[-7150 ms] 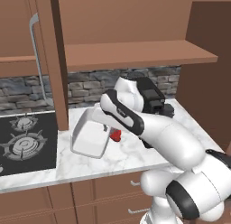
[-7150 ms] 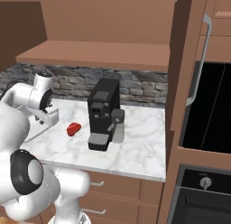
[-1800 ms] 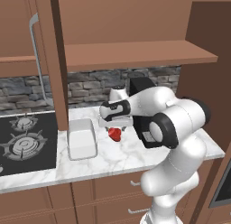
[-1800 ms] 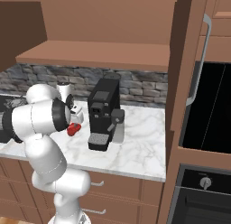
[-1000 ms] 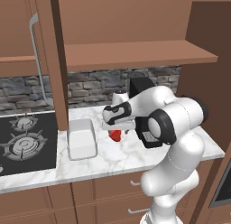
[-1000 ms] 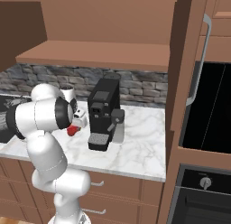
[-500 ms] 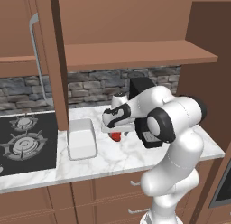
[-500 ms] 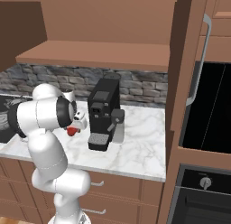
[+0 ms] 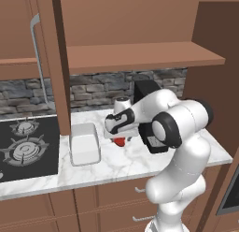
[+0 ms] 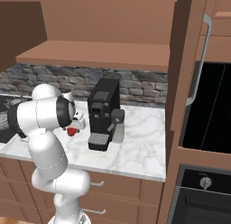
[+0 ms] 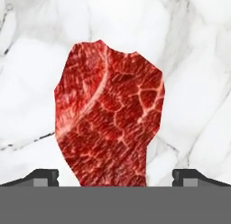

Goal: Retrieve the tupperware from the cabinet, then place the raw meat into the tupperware to avoid contamination.

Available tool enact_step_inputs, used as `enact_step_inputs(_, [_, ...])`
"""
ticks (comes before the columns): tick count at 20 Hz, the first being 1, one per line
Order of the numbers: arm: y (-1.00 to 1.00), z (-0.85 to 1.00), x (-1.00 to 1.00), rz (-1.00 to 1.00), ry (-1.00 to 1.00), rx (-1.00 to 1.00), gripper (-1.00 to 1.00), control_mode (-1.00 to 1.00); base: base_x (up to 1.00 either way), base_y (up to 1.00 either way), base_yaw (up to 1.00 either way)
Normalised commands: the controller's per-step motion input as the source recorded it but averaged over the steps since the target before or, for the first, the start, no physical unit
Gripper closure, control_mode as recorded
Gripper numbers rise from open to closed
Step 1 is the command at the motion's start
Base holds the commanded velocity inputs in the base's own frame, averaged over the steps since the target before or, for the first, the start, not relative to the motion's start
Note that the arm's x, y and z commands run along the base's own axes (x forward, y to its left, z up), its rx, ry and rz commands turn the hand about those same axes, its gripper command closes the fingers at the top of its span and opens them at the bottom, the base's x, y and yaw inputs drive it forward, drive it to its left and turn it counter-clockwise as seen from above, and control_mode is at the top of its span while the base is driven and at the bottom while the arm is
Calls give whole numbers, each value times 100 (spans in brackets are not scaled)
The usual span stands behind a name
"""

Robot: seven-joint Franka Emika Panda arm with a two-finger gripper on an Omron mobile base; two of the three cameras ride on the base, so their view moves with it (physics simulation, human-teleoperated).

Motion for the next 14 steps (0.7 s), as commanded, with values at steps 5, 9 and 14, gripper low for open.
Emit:
enact_step_inputs(5, [9,0,-13,0,-6,0,-100,-100,0,0,0])
enact_step_inputs(9, [-18,-23,-3,6,-6,0,-100,-100,0,0,0])
enact_step_inputs(14, [-26,-19,19,8,-6,0,-100,-100,0,0,0])
